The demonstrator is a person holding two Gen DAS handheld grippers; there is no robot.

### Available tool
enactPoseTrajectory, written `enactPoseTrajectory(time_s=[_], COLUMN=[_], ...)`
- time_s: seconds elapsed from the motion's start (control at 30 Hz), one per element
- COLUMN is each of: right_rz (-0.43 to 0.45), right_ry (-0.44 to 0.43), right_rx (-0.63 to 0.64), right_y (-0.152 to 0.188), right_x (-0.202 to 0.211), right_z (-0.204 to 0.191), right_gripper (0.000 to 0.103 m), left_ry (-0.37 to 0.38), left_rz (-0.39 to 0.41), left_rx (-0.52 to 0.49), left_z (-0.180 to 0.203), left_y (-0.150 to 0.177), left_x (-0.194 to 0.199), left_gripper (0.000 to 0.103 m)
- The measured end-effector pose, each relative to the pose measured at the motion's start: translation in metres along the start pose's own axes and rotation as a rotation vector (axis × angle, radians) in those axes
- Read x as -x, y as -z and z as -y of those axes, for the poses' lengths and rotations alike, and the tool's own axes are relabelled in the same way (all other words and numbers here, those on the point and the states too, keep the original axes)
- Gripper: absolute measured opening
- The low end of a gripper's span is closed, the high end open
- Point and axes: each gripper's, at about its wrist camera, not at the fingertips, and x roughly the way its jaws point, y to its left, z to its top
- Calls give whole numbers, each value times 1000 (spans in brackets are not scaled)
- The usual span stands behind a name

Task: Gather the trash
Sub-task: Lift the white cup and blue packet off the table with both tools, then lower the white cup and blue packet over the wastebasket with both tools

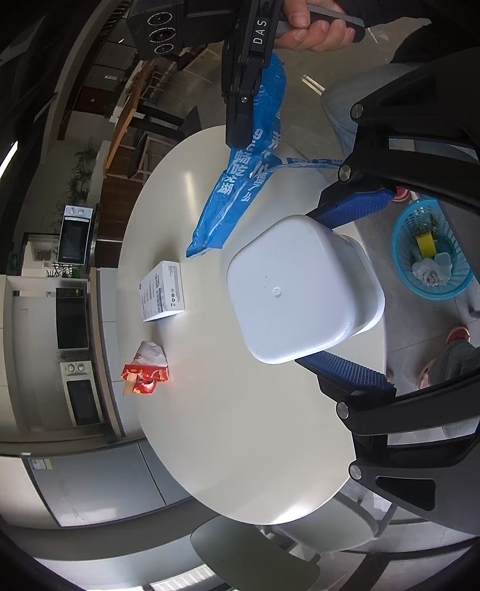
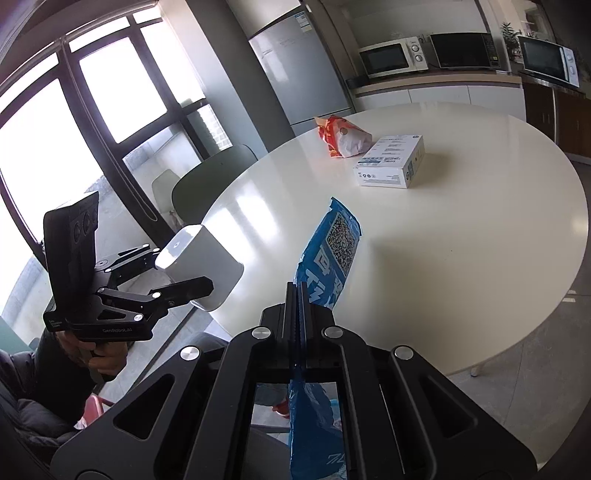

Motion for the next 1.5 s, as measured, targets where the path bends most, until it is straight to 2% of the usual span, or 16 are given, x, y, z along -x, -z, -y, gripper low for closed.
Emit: enactPoseTrajectory(time_s=[0.23, 0.4, 0.63, 0.93, 1.5], right_rz=[-48, -130, -200, -324, -554], right_ry=[-32, -24, -31, -77, -79], right_rx=[1, 51, 66, 5, -174], right_y=[34, 58, 81, 118, 173], right_x=[8, 2, -13, -56, -164], right_z=[-1, -12, -11, 12, 77], right_gripper=[1, 1, 1, 1, 1], left_ry=[75, 81, 86, 102, 135], left_rz=[9, -40, -85, -170, -415], left_rx=[-95, -107, -137, -124, -42], left_z=[23, 31, 46, 44, 30], left_y=[35, 54, 78, 103, 156], left_x=[20, 11, -6, -47, -155], left_gripper=[65, 65, 65, 65, 65])
